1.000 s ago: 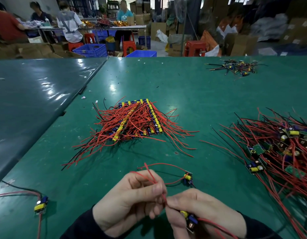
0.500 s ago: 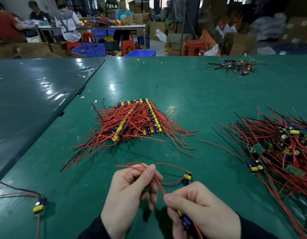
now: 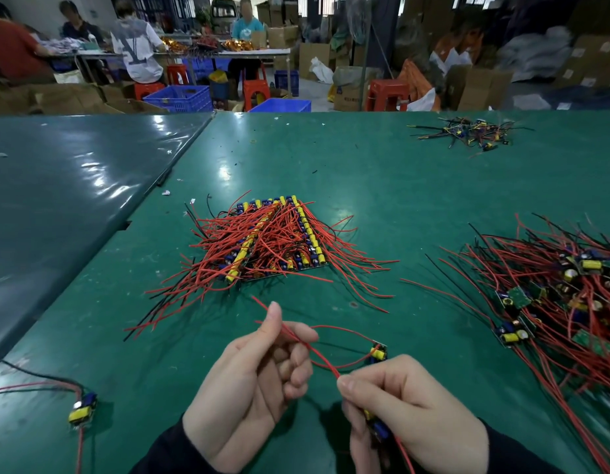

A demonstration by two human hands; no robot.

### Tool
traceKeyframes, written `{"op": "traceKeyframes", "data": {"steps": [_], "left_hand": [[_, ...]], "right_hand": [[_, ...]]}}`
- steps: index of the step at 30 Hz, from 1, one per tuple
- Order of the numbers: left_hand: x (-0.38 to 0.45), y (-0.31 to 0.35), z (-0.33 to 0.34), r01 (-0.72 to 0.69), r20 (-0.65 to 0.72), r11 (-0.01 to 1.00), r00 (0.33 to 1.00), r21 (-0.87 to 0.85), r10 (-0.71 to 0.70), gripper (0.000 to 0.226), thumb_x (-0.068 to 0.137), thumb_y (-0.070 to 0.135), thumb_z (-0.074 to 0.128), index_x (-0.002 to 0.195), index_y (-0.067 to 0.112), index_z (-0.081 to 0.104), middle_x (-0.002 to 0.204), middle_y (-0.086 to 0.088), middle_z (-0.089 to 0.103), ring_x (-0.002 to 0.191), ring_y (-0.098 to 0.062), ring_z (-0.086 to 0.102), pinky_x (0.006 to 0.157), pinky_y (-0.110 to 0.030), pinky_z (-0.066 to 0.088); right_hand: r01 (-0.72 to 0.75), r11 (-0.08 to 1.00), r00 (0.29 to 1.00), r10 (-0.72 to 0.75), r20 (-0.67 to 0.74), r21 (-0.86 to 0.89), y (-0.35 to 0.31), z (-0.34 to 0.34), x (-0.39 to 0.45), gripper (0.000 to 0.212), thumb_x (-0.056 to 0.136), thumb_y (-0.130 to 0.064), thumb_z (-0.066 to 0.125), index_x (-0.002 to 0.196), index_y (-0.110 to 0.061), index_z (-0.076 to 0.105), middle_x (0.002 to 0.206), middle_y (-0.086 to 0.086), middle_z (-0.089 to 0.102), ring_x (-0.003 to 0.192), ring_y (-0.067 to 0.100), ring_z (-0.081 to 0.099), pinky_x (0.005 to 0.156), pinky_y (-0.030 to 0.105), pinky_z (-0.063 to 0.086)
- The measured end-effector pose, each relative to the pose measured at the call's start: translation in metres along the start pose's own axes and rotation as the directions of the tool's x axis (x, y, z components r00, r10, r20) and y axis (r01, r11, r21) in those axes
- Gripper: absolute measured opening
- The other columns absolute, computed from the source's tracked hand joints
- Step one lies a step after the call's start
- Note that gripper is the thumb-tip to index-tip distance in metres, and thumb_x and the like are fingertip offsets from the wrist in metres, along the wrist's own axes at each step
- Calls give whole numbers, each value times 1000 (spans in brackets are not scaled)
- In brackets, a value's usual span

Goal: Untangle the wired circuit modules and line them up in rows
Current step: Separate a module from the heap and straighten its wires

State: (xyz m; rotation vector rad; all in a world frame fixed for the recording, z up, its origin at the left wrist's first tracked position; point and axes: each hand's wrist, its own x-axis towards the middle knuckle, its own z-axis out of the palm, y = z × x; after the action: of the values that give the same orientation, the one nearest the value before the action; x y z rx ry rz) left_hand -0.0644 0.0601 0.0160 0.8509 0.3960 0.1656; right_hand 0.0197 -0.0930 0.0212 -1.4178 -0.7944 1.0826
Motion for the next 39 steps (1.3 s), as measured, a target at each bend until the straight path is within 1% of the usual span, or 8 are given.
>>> {"op": "traceKeyframes", "data": {"steps": [13,17,21,24,27,33,37,39], "left_hand": [[5,2,-10,104,-40,992,993,-78,-108,44,73,43,51,65,7,76,64,-7,68,34,-9,47,32,-14,36],[-1,11,-10,169,76,977,984,-132,-160,48,73,51,68,53,7,65,47,-6,52,30,-11,39,30,-17,33],[-7,14,-10,258,275,964,933,-62,-232,51,77,32,67,39,8,43,36,-2,26,33,-11,15,31,-15,17],[-7,14,-7,258,194,964,951,-70,-241,57,84,28,66,38,9,40,36,-1,23,34,-11,18,30,-15,16],[-8,15,-4,171,69,983,984,-71,-166,46,81,36,54,45,10,43,42,-2,27,39,-10,31,31,-17,20],[-8,16,-7,209,165,973,967,-93,-192,53,83,36,65,44,13,38,41,1,22,35,-9,19,31,-19,19],[-3,15,-11,30,-26,999,999,-33,-31,38,79,36,54,50,12,59,49,-4,44,39,-10,39,36,-20,39],[-3,17,-12,-44,-2,997,999,-58,44,27,73,31,62,64,7,71,61,-9,61,44,-11,54,46,-23,52]], "right_hand": [[75,933,995,-91,-28,-351,-1,-4,-2,39,95,-28,48,56,-25,54,51,-3,59,46,6,54,50,20,43],[84,914,996,-80,26,-397,-9,-10,-4,40,96,-29,51,57,-21,57,51,0,61,47,2,54,51,19,42],[153,812,985,-78,155,-563,-11,-7,-3,39,97,-26,52,60,-12,59,51,8,46,42,-1,36,48,12,29],[158,789,985,-82,153,-594,-9,-6,-3,40,97,-26,52,61,-11,59,52,8,48,42,0,36,48,16,30],[87,892,994,-50,93,-444,-11,-10,-5,41,97,-25,50,58,-16,58,50,-4,58,47,-3,48,51,15,38],[38,948,982,23,188,-315,-8,-2,-2,41,97,-29,48,57,-24,52,53,-6,46,50,4,38,51,21,29],[-54,997,987,62,147,-59,-5,-5,-3,38,93,-32,51,57,-22,58,53,-4,59,46,2,49,49,13,37],[-102,988,983,83,161,112,-4,-9,-3,37,91,-33,51,56,-20,58,51,0,62,40,3,51,43,13,39]]}}
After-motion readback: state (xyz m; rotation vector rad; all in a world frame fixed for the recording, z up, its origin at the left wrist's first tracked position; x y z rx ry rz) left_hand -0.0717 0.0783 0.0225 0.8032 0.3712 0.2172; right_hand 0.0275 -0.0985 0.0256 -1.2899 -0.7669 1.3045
